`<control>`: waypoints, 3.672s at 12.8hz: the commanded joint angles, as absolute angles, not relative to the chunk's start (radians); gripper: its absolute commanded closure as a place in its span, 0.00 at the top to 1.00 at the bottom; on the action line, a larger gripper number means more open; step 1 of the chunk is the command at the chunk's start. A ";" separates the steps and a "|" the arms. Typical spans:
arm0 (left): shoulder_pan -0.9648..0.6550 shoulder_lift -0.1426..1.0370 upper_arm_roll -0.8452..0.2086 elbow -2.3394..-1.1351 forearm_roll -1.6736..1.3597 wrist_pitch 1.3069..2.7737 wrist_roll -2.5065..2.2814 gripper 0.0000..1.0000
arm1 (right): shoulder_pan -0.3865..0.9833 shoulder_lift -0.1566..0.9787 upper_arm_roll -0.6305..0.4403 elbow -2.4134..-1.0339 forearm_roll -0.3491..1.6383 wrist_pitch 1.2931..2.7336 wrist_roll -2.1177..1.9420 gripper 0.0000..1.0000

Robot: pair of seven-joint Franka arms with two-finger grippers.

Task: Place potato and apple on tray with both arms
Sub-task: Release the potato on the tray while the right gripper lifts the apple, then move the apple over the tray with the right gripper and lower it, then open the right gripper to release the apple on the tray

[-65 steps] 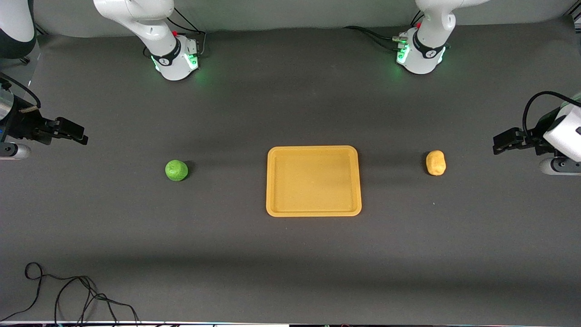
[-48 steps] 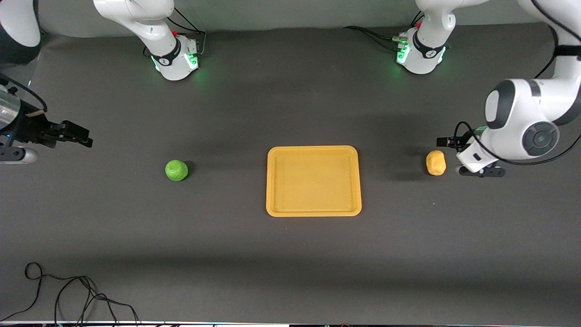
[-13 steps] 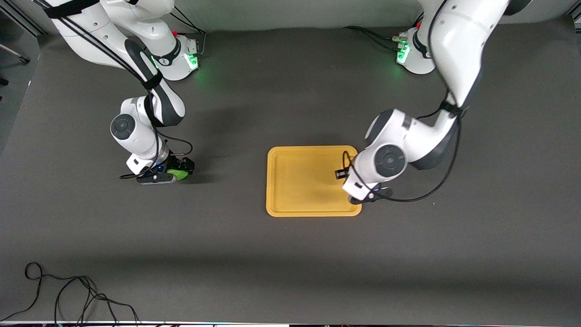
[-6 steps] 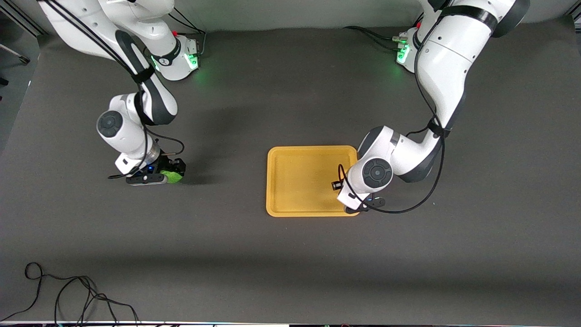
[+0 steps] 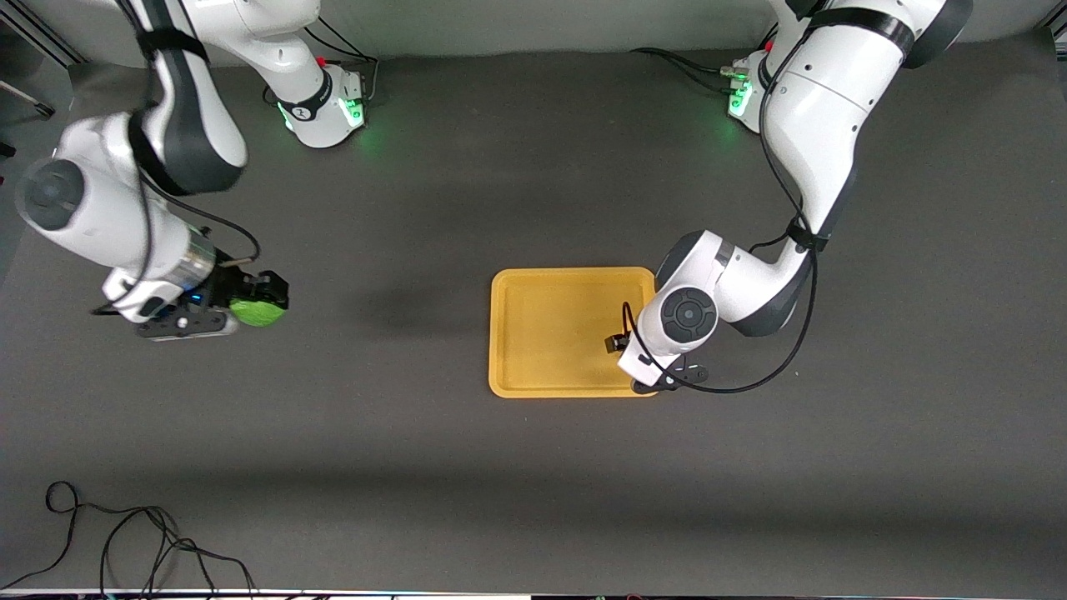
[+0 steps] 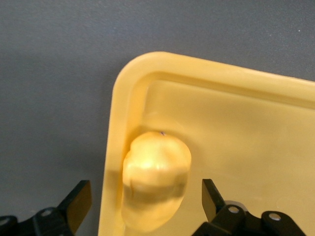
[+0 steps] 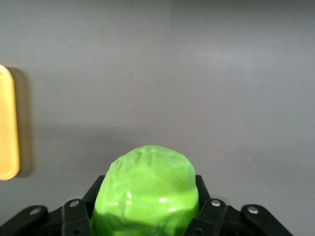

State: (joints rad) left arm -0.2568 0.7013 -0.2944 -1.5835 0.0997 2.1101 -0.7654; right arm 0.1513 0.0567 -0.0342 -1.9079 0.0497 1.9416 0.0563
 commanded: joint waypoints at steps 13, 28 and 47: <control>0.179 0.101 -0.272 -1.632 0.098 1.580 0.024 0.98 | 0.516 0.329 -0.032 -1.320 0.061 1.717 0.581 0.38; 0.330 0.074 -0.233 -1.641 0.054 1.611 0.075 1.00 | 0.808 0.994 -0.035 -0.963 -0.047 2.024 0.914 0.33; 0.043 0.034 -0.012 -1.580 0.018 1.586 0.067 1.00 | 0.691 0.528 -0.046 -1.067 -0.071 1.531 0.786 1.00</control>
